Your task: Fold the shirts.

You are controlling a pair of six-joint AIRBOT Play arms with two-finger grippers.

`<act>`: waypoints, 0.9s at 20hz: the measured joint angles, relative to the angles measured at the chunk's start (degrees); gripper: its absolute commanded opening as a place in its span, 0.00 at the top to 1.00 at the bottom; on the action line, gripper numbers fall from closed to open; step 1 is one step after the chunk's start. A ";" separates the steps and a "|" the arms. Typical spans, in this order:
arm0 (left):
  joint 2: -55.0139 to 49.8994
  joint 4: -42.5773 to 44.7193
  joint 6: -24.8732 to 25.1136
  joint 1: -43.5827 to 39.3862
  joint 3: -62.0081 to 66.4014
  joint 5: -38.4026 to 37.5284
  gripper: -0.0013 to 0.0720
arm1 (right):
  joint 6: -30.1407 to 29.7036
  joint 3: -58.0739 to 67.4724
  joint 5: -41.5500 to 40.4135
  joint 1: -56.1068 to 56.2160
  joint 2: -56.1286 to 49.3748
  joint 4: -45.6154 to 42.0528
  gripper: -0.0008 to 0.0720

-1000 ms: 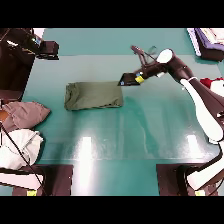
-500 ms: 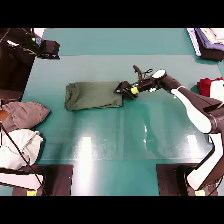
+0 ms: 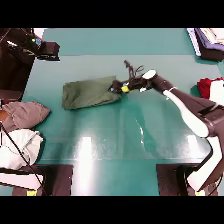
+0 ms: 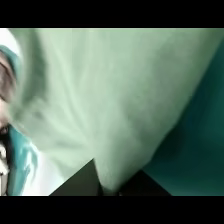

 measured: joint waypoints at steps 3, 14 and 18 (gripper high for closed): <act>0.00 -0.02 0.02 0.00 0.00 -0.33 0.95 | -0.17 -0.26 0.66 -6.86 6.56 -5.86 0.96; 0.00 -6.64 0.00 -0.17 0.00 2.78 0.95 | -1.95 -2.69 0.90 -46.29 23.12 -19.52 0.97; 0.00 -9.11 -0.13 -0.17 0.00 2.19 0.95 | -4.22 -1.33 -1.27 -53.55 22.53 -19.93 0.97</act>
